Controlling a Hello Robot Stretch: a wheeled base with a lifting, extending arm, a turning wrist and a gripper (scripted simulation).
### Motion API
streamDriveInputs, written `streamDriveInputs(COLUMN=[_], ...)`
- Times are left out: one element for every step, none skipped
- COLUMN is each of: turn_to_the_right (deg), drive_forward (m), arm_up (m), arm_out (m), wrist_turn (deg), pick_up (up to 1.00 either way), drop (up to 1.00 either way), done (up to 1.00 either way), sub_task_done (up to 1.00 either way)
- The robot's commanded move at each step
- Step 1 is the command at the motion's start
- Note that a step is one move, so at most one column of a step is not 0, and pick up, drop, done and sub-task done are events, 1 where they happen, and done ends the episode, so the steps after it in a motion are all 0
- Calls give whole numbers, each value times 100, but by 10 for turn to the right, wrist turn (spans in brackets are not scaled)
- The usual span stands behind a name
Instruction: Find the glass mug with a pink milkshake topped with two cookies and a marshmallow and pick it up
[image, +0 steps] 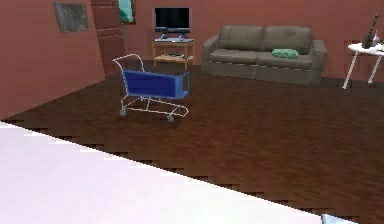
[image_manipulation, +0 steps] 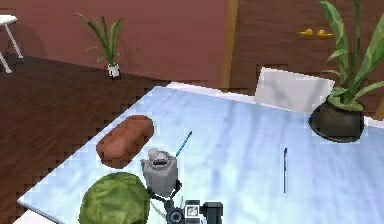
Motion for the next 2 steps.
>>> streamDriveInputs(turn_to_the_right=[0,0], drive_forward=[0,0], arm_up=[0,10], arm_out=[0,0], wrist_turn=[0,0], pick_up=[100,0], drop=[0,0], done=[0,0], sub_task_done=[0,0])
